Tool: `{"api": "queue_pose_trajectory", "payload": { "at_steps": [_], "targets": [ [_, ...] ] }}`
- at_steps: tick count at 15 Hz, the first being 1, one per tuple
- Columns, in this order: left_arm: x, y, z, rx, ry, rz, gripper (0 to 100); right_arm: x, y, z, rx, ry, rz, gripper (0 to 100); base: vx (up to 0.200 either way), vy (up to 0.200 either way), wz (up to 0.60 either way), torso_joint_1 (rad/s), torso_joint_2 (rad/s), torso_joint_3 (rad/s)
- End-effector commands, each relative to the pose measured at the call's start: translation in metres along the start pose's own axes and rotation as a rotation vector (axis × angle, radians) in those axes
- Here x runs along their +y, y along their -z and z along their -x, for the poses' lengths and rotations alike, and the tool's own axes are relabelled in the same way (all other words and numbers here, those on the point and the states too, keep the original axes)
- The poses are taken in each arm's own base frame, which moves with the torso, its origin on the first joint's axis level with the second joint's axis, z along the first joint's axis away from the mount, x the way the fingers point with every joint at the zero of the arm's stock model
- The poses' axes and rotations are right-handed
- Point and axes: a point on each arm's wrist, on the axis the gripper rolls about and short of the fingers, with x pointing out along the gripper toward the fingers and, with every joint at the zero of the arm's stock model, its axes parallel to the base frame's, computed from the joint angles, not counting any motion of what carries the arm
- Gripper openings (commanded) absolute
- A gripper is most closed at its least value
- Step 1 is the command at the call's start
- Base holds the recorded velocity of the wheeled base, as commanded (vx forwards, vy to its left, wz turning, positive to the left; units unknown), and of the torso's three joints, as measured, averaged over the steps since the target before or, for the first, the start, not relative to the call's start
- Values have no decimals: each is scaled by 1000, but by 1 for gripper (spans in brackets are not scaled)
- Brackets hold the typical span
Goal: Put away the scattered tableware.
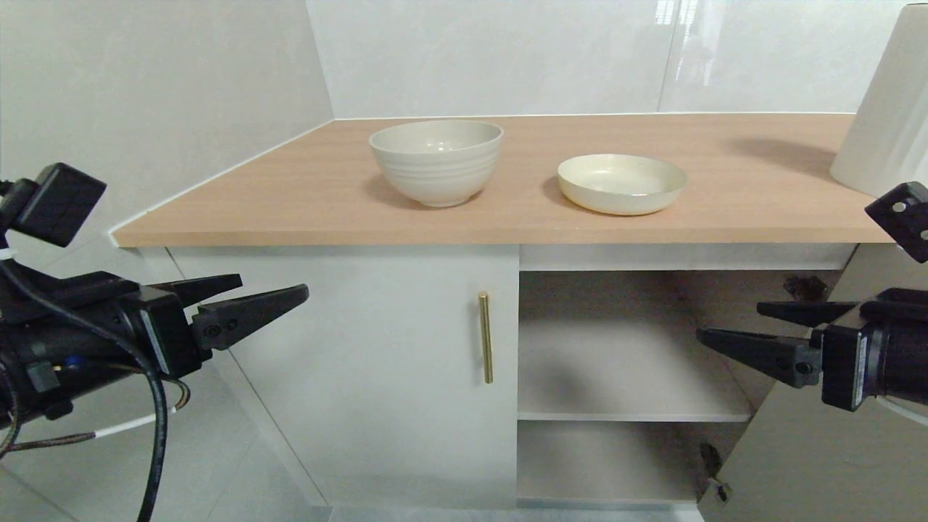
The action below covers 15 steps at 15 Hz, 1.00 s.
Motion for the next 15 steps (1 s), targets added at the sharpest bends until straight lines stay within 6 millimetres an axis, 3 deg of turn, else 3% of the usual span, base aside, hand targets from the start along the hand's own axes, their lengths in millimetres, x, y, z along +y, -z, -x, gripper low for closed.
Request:
{"api": "queue_pose_trajectory", "payload": {
  "at_steps": [1, 5, 9, 13, 15],
  "targets": [
    [0, 0, 0, 1, 0, 2, 100, 0, 4, -2, -7, -2, 4, 100, 0, 0, 0, 0, 0, 0],
    [0, 0, 0, 1, -2, 2, 100, 0, 5, 0, -23, -9, 16, 100, 0, 0, 0, 0, 0, 0],
    [0, 0, 0, -1, -2, 2, 100, -1, 7, -3, -13, -5, 23, 100, 0, 0, 0, 105, -250, -217],
    [0, 0, -1, 1, -2, 4, 100, -1, 8, -6, -1, -4, 22, 100, 0, 0, 0, 85, -499, -273],
    [1, 0, -1, 2, -2, 4, 100, -1, 9, -7, 2, -2, 22, 100, 0, 0, 0, 295, -469, -271]
  ]
}}
